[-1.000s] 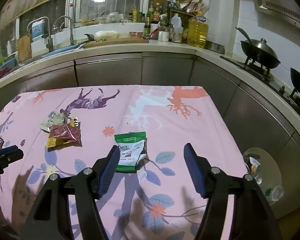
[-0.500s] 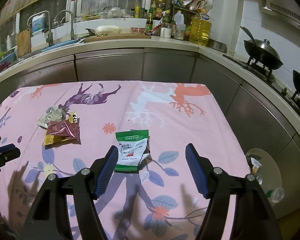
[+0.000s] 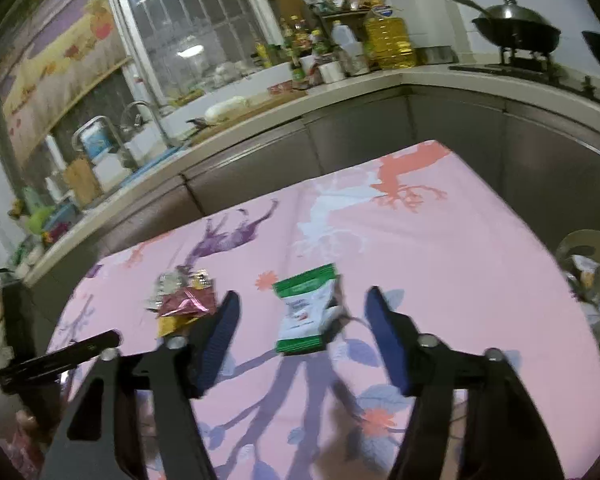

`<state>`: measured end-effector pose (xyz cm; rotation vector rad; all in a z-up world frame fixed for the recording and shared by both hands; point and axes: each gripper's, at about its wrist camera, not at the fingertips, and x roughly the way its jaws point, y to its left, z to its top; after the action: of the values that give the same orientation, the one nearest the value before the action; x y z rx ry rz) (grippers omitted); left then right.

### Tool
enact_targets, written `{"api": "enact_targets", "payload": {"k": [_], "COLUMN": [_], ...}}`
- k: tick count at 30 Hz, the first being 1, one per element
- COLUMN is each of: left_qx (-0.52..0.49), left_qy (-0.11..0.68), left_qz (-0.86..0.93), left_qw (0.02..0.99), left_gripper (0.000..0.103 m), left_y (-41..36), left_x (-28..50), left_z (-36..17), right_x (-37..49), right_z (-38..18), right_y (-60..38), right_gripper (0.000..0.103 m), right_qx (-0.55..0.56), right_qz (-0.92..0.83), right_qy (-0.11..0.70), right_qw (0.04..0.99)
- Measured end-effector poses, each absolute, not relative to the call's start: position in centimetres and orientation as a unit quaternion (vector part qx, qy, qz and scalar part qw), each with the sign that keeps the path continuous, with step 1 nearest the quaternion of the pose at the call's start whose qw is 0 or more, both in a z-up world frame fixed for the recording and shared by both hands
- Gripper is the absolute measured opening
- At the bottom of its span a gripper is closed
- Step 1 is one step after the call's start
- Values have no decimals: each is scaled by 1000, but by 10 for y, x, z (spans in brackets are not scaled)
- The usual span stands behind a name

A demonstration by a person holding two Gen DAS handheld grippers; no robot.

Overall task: Collect trash
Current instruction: 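Grasp the pink wrapper with the right tool while the left tool grasps the green-and-white bag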

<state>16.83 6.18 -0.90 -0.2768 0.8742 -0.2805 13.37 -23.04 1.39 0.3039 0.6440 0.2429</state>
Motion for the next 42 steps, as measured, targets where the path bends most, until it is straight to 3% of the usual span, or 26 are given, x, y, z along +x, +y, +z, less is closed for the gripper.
{"api": "enact_targets", "payload": {"k": [6, 14, 24, 26, 28, 30, 32, 36, 42], "left_qx": [-140, -190, -261, -270, -268, -256, -252, -249, -252], "left_qy": [407, 428, 458, 454, 461, 464, 466, 470, 468], "left_qz": [-120, -80, -162, -181, -204, -211, -222, -232, -231], "left_qw": [894, 880, 834, 830, 821, 821, 819, 815, 815], "left_gripper": [72, 72, 70, 46, 29, 19, 5, 4, 4], "left_y": [82, 140, 127, 122, 110, 98, 89, 76, 74], "left_x": [190, 247, 293, 292, 292, 288, 284, 275, 246], "left_z": [-5, -17, -51, -51, -52, -52, -52, -53, -51], "right_x": [157, 225, 261, 259, 254, 247, 241, 221, 193], "right_z": [17, -20, -47, -51, -53, -53, -53, -51, -48], "right_y": [-165, -90, -77, -76, -73, -73, -74, -84, -115], "right_gripper": [52, 52, 52, 50, 49, 45, 32, 16, 13], "right_qx": [93, 52, 42, 37, 27, 24, 23, 38, 100], "right_qz": [235, 287, 291, 293, 291, 292, 299, 316, 322], "right_qy": [355, 414, 451, 450, 444, 443, 444, 433, 432], "right_qw": [900, 862, 843, 843, 847, 847, 845, 843, 836]}}
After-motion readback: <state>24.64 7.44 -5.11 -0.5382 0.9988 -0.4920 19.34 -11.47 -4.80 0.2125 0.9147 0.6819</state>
